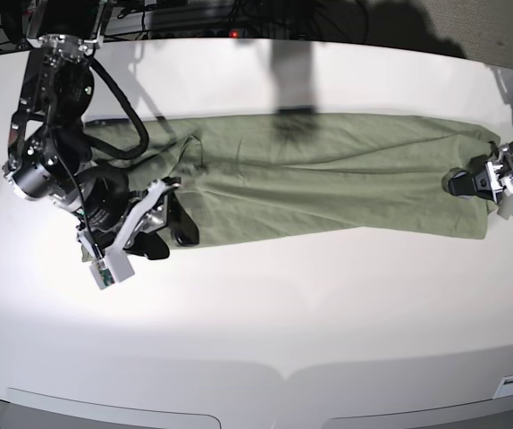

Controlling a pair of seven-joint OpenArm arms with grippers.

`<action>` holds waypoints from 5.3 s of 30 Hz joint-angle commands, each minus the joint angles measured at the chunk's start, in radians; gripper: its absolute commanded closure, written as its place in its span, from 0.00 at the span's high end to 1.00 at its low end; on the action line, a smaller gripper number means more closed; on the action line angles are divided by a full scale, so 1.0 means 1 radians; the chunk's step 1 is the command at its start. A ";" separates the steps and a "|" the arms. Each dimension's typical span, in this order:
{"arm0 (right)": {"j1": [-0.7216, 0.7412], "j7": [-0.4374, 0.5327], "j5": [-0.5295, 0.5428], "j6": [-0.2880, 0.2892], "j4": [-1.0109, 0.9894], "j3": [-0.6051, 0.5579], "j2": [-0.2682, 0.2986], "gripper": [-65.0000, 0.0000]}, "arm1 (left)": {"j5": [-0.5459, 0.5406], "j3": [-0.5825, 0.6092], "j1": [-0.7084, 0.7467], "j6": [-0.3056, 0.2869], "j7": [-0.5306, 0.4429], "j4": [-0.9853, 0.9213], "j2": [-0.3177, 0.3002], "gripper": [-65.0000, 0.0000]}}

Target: Fold the T-shirt properly

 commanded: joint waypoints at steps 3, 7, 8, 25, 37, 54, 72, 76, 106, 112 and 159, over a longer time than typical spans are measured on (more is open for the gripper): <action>0.018 0.016 0.016 0.005 0.018 0.003 0.008 0.48 | 0.015 -0.002 -0.011 0.008 0.015 0.006 -0.031 0.70; 0.018 0.016 0.016 0.005 0.018 0.003 0.008 0.48 | 0.015 -0.002 -0.011 0.008 0.013 0.006 -0.052 0.70; 0.018 0.016 0.016 0.005 0.018 0.003 0.008 0.48 | 0.015 -0.002 -0.011 0.008 0.010 0.006 -0.054 0.70; 0.018 -0.003 0.016 0.005 0.018 0.003 0.008 0.48 | -0.019 -0.002 -0.016 0.008 -0.063 0.019 -0.053 0.00; 0.020 0.028 0.010 0.005 0.018 0.003 0.008 0.48 | -0.221 -0.002 -0.016 0.008 0.073 0.223 0.017 0.00; 0.101 0.027 0.004 0.005 0.018 0.004 0.008 0.48 | -0.256 -0.002 -0.010 0.008 0.073 0.276 0.363 0.00; 0.100 0.024 -0.022 0.005 0.018 0.004 0.008 0.48 | -0.176 0.000 0.056 0.008 0.073 0.276 0.546 0.00; 0.100 0.024 -0.022 0.005 0.018 0.004 0.008 0.48 | -0.167 0.000 0.076 0.008 0.073 0.276 0.546 0.00; 0.100 0.025 -0.022 0.005 0.018 0.004 0.008 0.48 | -0.269 0.228 -0.041 0.008 0.073 0.276 0.540 0.44; 0.101 0.029 -0.022 0.005 0.018 0.004 0.008 0.48 | -0.036 0.228 -0.177 0.008 0.073 0.277 0.540 0.31; 0.119 -0.103 -0.096 -0.069 -0.470 0.331 0.220 0.73 | 0.663 0.228 -0.152 0.181 -0.134 1.017 0.340 0.39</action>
